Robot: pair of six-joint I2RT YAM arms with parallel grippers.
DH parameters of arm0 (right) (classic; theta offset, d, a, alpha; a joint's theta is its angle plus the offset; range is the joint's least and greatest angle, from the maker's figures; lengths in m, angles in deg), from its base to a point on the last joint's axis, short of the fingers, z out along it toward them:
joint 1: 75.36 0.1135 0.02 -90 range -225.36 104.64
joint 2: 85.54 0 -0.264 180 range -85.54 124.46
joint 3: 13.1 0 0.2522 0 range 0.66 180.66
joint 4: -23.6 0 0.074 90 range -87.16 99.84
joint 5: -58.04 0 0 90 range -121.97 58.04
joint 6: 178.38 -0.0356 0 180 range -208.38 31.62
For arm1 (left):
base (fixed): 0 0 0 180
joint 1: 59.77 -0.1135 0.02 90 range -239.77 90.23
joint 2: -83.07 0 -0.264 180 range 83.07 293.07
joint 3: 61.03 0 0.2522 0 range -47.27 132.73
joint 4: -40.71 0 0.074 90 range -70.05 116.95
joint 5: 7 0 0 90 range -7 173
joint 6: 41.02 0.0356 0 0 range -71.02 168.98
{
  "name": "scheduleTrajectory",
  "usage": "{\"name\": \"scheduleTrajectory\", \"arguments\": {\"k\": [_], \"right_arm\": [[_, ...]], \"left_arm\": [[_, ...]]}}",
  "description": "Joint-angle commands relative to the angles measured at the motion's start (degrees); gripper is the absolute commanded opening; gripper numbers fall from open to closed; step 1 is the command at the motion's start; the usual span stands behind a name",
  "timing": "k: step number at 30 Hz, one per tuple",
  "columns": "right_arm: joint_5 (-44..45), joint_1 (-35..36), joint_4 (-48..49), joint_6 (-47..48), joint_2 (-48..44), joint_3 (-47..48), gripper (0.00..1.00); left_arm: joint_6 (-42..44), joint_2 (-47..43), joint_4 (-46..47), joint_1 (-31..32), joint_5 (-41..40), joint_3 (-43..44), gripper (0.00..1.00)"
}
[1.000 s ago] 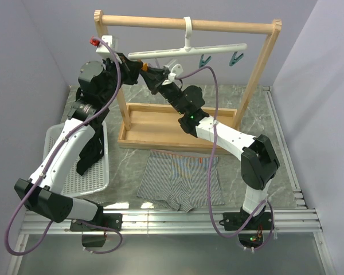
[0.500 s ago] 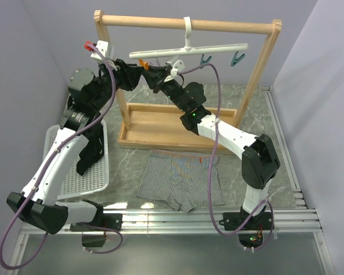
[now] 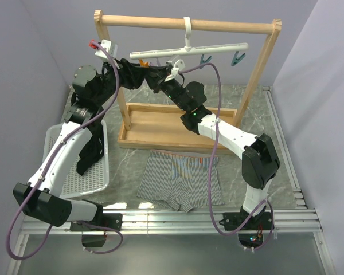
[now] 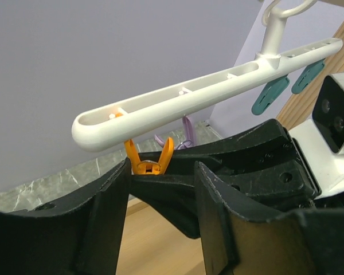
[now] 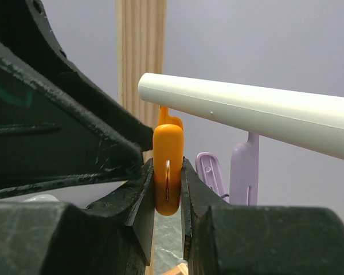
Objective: Clip the underwear to the hanger
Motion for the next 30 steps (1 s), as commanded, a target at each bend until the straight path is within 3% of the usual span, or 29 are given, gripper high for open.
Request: {"name": "scheduleTrajectory", "arguments": {"k": [1, 10, 19, 30], "right_arm": [[-1.96, -0.3, 2.72, -0.35, -0.62, 2.56, 0.0], [-2.58, -0.39, 3.07, -0.97, -0.89, 1.95, 0.0], [-2.31, -0.3, 3.51, -1.06, -0.53, 2.21, 0.0], [-3.37, -0.21, 3.51, -2.55, -1.24, 1.25, 0.0]], "left_arm": [[-1.87, 0.3, 6.34, -0.31, 1.54, -0.2, 0.53], [-3.71, 2.94, 10.04, -0.31, 0.13, 0.06, 0.5], [-5.82, 3.56, 10.65, -0.48, -1.71, -0.29, 0.53], [-6.88, 5.14, 11.36, -0.74, -0.84, 1.29, 0.18]]}}
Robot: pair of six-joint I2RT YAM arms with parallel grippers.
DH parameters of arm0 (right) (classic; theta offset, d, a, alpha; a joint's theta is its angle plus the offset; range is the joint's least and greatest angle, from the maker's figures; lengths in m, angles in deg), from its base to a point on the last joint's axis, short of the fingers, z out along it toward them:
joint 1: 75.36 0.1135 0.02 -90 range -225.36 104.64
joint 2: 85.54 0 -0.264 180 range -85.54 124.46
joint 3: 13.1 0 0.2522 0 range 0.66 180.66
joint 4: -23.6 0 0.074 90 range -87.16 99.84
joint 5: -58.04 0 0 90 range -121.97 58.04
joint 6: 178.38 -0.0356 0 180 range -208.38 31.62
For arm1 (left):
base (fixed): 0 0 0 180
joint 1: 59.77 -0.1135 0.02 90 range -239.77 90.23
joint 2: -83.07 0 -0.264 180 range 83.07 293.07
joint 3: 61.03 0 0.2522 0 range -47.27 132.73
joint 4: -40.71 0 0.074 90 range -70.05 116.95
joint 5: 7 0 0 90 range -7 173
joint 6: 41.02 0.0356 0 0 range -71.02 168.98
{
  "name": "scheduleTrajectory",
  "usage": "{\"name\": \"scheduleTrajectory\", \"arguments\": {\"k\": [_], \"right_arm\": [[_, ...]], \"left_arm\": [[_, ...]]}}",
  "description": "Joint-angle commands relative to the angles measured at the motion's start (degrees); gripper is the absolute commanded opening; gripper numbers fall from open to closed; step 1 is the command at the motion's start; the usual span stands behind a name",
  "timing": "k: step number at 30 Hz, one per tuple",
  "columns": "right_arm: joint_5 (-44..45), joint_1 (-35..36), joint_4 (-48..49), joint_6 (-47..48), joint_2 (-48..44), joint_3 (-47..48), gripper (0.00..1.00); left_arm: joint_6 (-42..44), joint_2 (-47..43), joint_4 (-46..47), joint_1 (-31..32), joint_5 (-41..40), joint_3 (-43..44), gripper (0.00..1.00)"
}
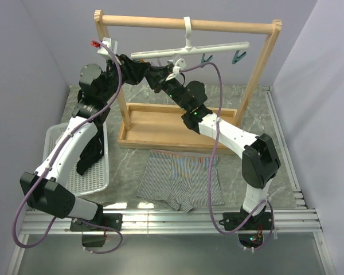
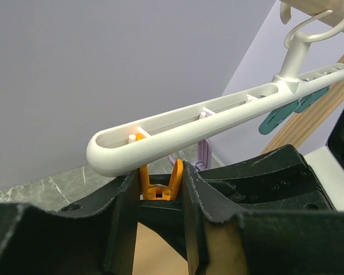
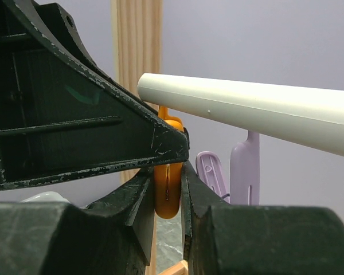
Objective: Clip the underwear to the hanger
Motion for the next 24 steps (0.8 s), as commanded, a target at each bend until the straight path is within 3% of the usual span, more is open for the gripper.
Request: {"name": "scheduleTrajectory", "arguments": {"k": [1, 2, 4, 6, 9, 17, 24], "right_arm": [[-2.49, 0.38, 3.75, -0.41, -1.85, 0.72, 0.0], [-2.5, 0.38, 3.05, -0.06, -2.29, 0.37, 0.0], [-2.5, -0.23, 2.43, 0.12, -3.51, -1.12, 0.15], [-2.85, -0.59, 1.55, 0.12, -4.48, -2.18, 0.31], [-4.16, -1.29, -0.03, 0.12, -7.73, -6.56, 0.41], [-6.89, -2.61, -4.6, 1.79, -12.93, -12.64, 0.45], [-6.72, -2.61, -4.95, 0.73, -10.12, -7.47, 0.42]], "left_arm": [[-0.61, 0.72, 3.18, -0.35, 0.5, 1.81, 0.11], [-0.69, 0.64, 3.01, -0.44, 0.67, 1.99, 0.07], [-0.78, 0.46, 3.09, -0.44, 0.67, 1.64, 0.0], [-0.78, 0.28, 2.92, -0.44, 0.67, 1.55, 0.0], [-0.52, 0.2, 2.92, -0.44, 0.59, 1.55, 0.0], [-0.61, 0.11, 2.92, -0.44, 1.2, 1.81, 0.0], [-2.01, 0.11, 1.86, -0.44, 0.58, 2.52, 0.0]]}}
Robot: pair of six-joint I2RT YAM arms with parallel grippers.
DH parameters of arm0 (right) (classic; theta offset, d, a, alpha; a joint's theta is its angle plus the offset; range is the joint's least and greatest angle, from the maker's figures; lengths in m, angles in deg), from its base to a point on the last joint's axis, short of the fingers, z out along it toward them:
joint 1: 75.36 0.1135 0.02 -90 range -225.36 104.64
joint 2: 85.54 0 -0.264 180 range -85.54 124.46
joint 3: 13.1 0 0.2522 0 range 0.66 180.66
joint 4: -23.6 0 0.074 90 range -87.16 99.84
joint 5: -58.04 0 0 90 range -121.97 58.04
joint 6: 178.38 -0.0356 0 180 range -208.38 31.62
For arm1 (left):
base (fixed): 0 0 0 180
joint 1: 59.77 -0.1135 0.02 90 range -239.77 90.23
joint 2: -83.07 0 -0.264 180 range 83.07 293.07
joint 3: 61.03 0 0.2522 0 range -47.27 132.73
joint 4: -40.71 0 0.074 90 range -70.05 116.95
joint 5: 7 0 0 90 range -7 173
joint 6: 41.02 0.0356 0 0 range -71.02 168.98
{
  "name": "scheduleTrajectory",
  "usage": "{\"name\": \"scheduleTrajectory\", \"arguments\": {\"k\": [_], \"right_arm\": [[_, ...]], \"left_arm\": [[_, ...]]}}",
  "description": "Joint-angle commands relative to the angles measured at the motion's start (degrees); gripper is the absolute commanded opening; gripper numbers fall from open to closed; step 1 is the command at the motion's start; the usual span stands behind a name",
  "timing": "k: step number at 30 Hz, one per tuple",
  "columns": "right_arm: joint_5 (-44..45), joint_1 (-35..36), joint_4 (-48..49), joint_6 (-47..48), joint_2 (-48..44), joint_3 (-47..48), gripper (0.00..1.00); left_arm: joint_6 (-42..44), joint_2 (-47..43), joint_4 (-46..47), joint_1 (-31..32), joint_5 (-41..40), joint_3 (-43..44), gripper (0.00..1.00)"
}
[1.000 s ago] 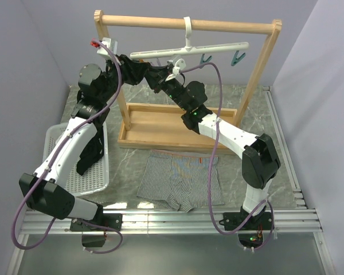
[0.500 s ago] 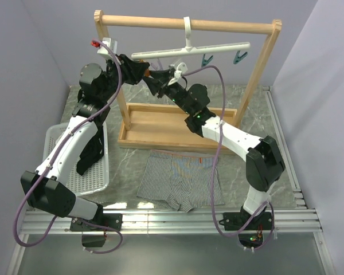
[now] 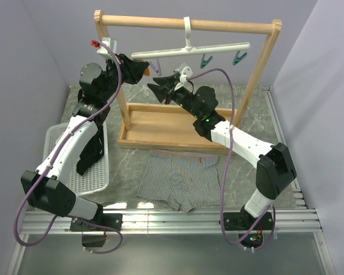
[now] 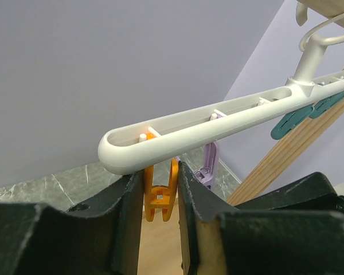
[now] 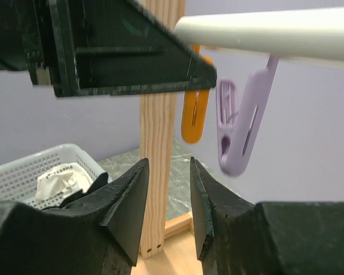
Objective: Clip the underwear to the hanger
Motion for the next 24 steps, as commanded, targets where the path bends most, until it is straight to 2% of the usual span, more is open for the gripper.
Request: {"name": "scheduleTrajectory", "arguments": {"k": [1, 6, 12, 20, 24], "right_arm": [[-0.57, -0.45, -0.47, -0.58, 0.4, 5.0, 0.42], [-2.94, -0.71, -3.72, -0.58, -1.0, 2.47, 0.43], [-4.35, -0.1, -12.68, 0.3, -7.32, -5.0, 0.55], [-2.78, 3.76, -32.46, 3.63, -14.62, -14.23, 0.59], [0.74, 6.84, -39.75, 6.54, -13.67, -15.56, 0.59]], "left_arm": [[-1.42, -0.64, 1.6, 0.04, 0.78, 2.49, 0.0], [-1.34, -0.81, 1.25, 0.04, 0.78, 2.23, 0.0], [-0.63, -1.08, 1.6, 0.04, 0.78, 1.88, 0.0], [-0.55, -1.34, 1.78, 0.04, 0.96, 1.62, 0.0], [-0.55, -0.99, 1.6, 0.04, 1.13, 1.97, 0.0]]}}
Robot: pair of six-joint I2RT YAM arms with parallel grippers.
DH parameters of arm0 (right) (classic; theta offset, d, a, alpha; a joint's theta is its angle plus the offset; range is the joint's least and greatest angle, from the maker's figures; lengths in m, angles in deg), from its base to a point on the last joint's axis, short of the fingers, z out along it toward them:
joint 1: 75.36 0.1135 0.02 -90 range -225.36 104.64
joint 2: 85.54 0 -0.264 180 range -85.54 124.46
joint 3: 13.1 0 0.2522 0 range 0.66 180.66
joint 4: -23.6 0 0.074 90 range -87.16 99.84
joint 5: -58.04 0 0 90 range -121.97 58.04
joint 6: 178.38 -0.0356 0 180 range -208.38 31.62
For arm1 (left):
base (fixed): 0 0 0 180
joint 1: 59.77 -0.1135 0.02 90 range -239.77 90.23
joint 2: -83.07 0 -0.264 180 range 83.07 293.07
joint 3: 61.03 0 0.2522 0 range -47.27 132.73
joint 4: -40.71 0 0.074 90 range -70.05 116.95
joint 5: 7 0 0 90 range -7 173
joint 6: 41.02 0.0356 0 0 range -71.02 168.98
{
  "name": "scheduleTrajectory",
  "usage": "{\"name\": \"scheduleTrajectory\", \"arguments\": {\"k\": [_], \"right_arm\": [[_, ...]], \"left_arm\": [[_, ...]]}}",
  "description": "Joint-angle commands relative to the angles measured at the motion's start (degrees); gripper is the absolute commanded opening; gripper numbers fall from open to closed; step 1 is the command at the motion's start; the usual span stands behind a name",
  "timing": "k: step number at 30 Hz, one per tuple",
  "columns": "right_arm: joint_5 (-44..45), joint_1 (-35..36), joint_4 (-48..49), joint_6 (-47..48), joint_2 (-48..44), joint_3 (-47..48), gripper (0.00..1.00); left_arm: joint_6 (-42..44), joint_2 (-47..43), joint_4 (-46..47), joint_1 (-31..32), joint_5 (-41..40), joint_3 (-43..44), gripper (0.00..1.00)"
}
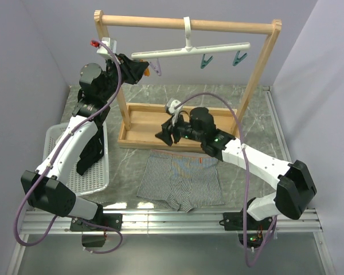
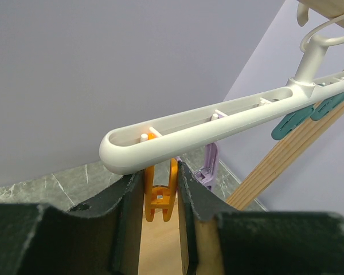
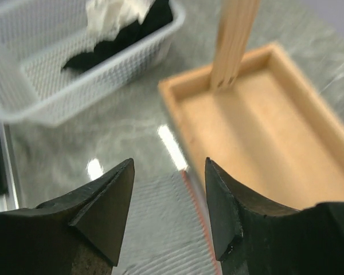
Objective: Clip the underwear to the hanger
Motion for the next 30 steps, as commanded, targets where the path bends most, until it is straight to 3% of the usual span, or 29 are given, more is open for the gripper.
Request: {"name": "scheduleTrajectory", "arguments": {"k": [1, 8, 17, 25, 30], "right_arm": [[3.49, 1.95, -9.14, 2.32, 0.52, -0.83, 0.6], [10.79, 4.24, -14.86, -0.66, 8.51, 2.5, 0.64], [13.25, 6.43, -18.29, -1.55, 20.99, 7.6, 0.64], [10.98, 7.14, -28.39, 1.79, 31.27, 15.68, 0.64], [6.41, 9.33, -36.12, 4.51, 31.99, 16.13, 0.62]], "left_arm": [[-0.39, -0.9, 1.6, 0.04, 1.07, 2.23, 0.0], [-0.04, -1.16, 1.34, 0.13, 1.07, 2.23, 0.0], [0.22, -1.43, 1.16, 0.13, 1.16, 1.7, 0.0], [0.57, -1.78, 1.25, 0.13, 0.98, 1.35, 0.0], [0.66, -1.87, 1.34, 0.13, 1.07, 1.26, 0.0]]}}
